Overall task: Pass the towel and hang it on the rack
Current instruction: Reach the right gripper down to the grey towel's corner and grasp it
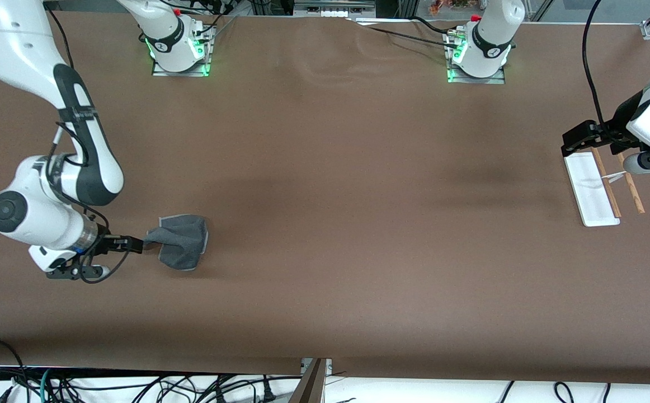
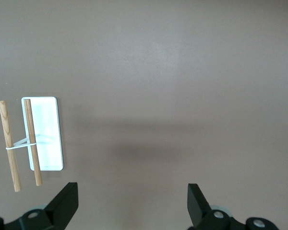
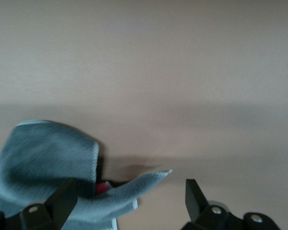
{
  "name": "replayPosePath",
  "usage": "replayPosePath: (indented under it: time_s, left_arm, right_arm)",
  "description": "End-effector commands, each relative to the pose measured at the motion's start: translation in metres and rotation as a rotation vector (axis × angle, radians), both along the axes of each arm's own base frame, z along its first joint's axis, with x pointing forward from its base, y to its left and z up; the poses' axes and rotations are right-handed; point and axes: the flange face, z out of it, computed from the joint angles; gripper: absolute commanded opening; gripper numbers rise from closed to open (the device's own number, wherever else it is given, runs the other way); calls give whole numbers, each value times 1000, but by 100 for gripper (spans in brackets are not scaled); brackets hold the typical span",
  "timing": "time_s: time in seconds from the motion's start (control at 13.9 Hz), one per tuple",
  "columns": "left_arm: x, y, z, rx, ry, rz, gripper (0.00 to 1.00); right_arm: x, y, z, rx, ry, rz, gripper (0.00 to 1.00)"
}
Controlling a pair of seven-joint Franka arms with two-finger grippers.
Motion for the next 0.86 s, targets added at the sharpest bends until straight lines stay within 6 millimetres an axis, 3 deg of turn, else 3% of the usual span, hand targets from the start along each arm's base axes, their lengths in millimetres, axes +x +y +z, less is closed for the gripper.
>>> replayPosePath:
  time_s: [0.0,0.22,0.36,0.58,0.65,0.79]
  left_arm:
    - [2,1,4,31,-12,-1,100]
    - [2,1,4,31,-12,-3,100]
    - [2,1,4,31,-12,-3,100]
    - [2,1,4,30,-12,-3,100]
    - [2,1,4,31,-12,-1,100]
    - [2,1,5,31,-14,-3,100]
  right_arm:
    - [2,-2,-12,-5,12,-106,100]
    - [-1,-5,-22,-5,28,-137,98]
    - [-1,-6,-26,-4,33,-140,89]
    - [-4,-11,-41,-1,53,-154,84]
    - [-4,-12,-43,-1,55,-154,63]
    - [-4,-14,-43,-2,56,-158,39]
